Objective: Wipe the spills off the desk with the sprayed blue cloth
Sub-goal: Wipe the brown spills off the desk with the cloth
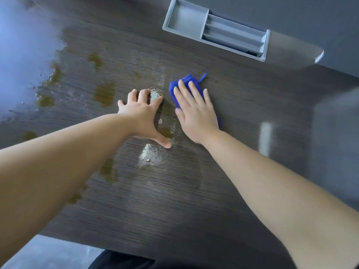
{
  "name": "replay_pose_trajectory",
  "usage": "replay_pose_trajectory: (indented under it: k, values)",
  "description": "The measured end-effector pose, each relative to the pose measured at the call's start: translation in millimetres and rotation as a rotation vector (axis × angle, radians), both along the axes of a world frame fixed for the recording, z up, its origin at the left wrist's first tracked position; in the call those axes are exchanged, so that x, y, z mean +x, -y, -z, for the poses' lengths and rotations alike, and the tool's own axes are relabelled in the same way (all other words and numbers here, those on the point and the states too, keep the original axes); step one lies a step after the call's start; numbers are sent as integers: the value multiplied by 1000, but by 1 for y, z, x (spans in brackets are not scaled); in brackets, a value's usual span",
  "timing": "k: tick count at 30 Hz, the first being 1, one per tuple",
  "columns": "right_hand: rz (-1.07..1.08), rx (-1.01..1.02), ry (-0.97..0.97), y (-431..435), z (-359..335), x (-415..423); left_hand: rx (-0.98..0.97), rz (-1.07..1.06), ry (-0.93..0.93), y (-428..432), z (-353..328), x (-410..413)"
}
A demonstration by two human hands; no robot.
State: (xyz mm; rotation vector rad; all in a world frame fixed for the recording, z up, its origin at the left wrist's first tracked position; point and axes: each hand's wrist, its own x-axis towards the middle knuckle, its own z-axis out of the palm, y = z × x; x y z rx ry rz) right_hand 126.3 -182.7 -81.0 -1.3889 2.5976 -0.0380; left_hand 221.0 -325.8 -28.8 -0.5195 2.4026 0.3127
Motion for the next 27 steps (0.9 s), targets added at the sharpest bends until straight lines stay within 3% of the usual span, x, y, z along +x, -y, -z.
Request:
replay_pose_trajectory:
  k: [3,5,8,10,12,16,18,24,25,27]
  values:
    - [-232,23,24,-33,-1,-25,9,44,44,7,-1,1]
    - [-52,25,1,-40,-1,-60,-7,73,58,6,0,0]
    - [398,34,-22,-8,0,-82,-55,106,71,1,4,1]
    - [513,11,-28,20,0,-68,-65,107,77,1,5,1]
    - [381,-5,-12,31,2,-41,-62,106,78,2,4,1]
    - [-111,24,11,-16,1,-4,-64,112,76,3,3,1]
    - [-165,27,-2,-43,1,-26,-61,125,82,3,2,1]
    - [554,25,-24,0,3,-67,-68,140,93,4,2,1]
    - [590,8,-10,11,2,-56,-74,140,89,3,3,1]
    - [448,-13,-14,16,4,-24,-85,136,79,2,4,2]
